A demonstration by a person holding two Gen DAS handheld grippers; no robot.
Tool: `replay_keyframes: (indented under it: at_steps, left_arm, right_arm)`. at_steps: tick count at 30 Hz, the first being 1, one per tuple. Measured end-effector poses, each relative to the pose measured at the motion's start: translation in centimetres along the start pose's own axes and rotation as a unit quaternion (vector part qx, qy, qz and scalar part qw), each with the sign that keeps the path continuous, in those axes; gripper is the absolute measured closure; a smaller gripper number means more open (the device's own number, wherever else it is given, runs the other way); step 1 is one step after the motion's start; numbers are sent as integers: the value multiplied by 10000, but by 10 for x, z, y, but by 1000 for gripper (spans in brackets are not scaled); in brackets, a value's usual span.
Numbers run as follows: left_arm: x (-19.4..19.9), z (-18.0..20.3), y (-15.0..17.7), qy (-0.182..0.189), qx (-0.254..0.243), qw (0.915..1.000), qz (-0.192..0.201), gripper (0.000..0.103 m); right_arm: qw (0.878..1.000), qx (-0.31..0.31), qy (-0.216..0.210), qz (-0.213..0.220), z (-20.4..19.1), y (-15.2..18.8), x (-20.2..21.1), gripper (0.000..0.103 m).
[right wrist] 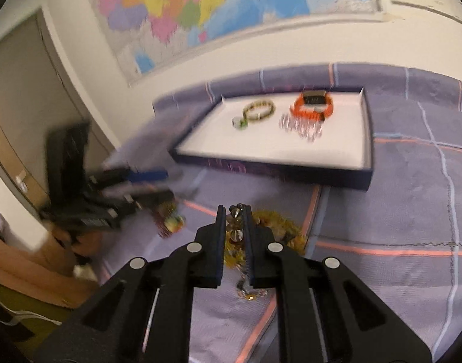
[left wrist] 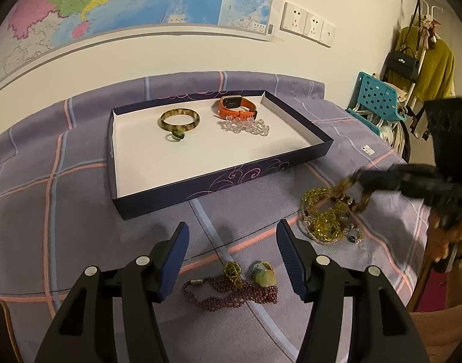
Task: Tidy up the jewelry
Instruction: 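Move the right tool to the amber bead pile while the left tool returns to the green pendants, then grasp the brown flower-bead necklace with the right tool and lift it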
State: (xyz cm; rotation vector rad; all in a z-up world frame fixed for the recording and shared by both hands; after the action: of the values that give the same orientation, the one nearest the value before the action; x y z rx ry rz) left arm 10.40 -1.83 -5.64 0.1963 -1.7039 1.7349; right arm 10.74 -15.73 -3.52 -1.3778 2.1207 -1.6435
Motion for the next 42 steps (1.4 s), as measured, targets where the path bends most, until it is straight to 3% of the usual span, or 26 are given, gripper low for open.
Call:
replay_keyframes:
  at_steps: [5, 11, 24, 30, 37, 42]
  left_arm:
    - [5, -1, 0, 34, 24, 10000, 43, 46]
    - [14, -1, 5, 54, -36, 9999, 77, 46]
    - [41, 23, 35, 376, -605, 9974, 68, 48]
    - [31, 38, 38, 544, -696, 9961, -29, 58]
    - [5, 38, 40, 488, -660, 9960, -341, 58]
    - [7, 33, 44, 463, -643, 9958, -450, 61]
  right_arm:
    - [9987, -174, -150, 457, -3, -27, 26, 92]
    - [9970, -177, -271, 701, -11, -43, 40, 92]
    - [9973, -364, -349, 532, -10, -26, 26, 92]
    - [9974, -412, -360, 474, -9, -19, 23, 92]
    - [9972, -478, -369, 433, -7, -14, 20, 92]
    - [9971, -516, -391, 403, -5, -11, 20, 91]
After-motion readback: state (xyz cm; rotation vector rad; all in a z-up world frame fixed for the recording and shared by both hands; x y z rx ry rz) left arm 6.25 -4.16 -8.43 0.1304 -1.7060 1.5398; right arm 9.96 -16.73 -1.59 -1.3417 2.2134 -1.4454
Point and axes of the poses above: each gripper's, at about its wrist camera, not at the fingertips, and x roughly against the way its jaws point, z to its right, y to its underside, the point moved 8 cm from there along -x, roughly the way its jaws point, and after that the axes turned 11 degrees about z, right-handed, at the moved point
